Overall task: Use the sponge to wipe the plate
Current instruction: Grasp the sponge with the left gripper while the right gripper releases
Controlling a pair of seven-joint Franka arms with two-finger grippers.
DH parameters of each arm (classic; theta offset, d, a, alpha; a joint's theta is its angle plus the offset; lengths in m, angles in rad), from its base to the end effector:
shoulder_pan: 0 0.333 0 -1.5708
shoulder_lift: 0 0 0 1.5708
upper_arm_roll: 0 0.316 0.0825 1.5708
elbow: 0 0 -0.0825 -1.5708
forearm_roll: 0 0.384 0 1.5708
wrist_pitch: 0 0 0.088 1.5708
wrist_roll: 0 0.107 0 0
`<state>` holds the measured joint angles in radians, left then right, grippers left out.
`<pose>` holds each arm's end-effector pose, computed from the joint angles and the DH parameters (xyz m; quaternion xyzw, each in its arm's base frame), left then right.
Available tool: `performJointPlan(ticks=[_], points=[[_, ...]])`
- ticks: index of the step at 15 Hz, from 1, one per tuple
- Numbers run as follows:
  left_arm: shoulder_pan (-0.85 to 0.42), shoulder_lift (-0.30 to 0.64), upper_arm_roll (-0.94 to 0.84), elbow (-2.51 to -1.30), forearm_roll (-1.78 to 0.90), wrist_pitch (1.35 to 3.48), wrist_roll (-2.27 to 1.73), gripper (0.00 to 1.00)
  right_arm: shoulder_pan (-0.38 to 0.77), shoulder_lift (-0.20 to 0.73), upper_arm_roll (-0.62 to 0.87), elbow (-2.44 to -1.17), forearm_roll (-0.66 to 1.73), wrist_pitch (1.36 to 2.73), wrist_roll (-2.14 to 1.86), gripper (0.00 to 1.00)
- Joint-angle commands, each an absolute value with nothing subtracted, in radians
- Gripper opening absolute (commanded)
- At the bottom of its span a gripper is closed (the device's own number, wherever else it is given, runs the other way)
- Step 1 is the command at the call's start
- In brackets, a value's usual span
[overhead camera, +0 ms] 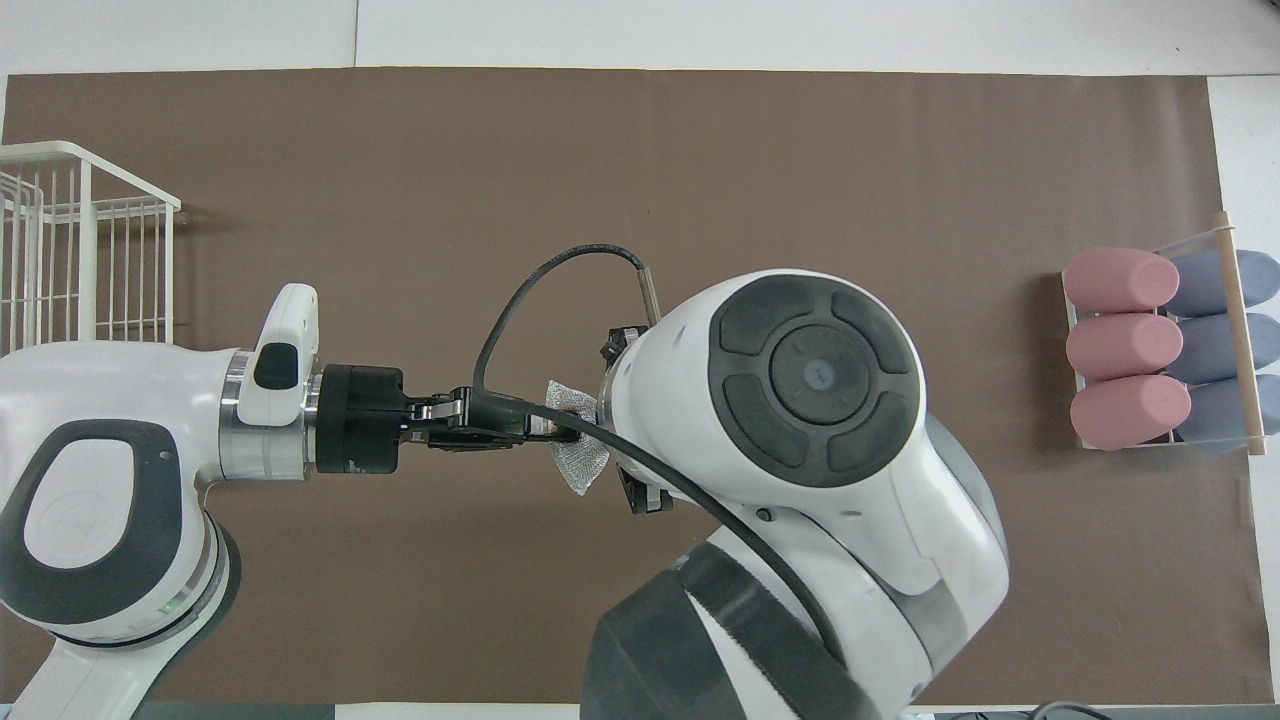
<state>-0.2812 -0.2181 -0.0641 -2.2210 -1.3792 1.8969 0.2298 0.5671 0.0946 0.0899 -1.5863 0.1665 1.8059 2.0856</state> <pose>0.4424 -0.2373 0.5103 0.8096 0.0071 -0.0727 0.5825 0.4708 0.3776 0.5859 -0.7415 0.6624 0.0721 0.0782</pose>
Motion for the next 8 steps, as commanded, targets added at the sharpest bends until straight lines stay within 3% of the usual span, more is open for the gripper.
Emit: performJointPlan(ticks=[1,2,3,8], points=[[-0.296,-0.236,-0.052,-2.237,-1.387,1.902,0.215,0.00,0.549,0.097,0.089,-1.577,0.153,1.798,1.999,0.53],[-0.296,-0.236,-0.052,-2.237,-1.387,1.901,0.213,0.00,0.549,0.097,0.089,-1.585,0.153,1.801,2.006,0.91],[-0.296,-0.236,-0.052,-2.237,-1.388,1.901,0.210,0.00,0.549,0.095,0.086,-1.585,0.153,1.804,2.005,1.00],[-0.287,-0.236,-0.051,-2.235,-1.387,1.902,0.195,0.00,0.520,0.089,0.086,-1.606,0.146,1.805,1.938,1.00]])
